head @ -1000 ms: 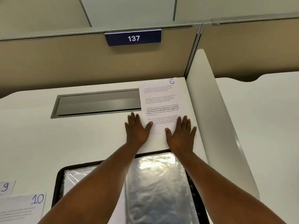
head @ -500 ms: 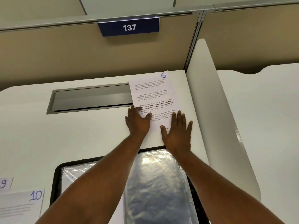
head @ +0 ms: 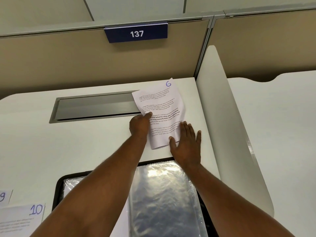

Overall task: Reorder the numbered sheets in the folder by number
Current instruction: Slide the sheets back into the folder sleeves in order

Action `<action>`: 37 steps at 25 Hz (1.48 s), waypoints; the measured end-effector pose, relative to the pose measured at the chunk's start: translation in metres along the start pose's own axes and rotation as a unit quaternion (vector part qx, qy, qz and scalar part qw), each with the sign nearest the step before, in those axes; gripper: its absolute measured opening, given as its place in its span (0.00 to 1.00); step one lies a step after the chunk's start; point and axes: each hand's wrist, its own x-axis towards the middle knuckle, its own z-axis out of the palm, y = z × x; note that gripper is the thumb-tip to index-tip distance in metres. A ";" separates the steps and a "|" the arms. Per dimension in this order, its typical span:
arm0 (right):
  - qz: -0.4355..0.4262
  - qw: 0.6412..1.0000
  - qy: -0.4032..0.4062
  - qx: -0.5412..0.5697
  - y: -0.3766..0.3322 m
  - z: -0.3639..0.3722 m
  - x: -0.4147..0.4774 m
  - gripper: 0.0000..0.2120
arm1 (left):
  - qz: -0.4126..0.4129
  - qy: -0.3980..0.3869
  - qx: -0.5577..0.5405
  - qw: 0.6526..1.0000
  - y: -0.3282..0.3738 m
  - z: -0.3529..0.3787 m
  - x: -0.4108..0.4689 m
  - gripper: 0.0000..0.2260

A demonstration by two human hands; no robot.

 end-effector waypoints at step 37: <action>0.261 0.929 -0.102 0.244 -0.057 -0.016 0.074 0.29 | 0.298 0.020 0.257 0.919 -0.063 -0.052 -0.012 0.41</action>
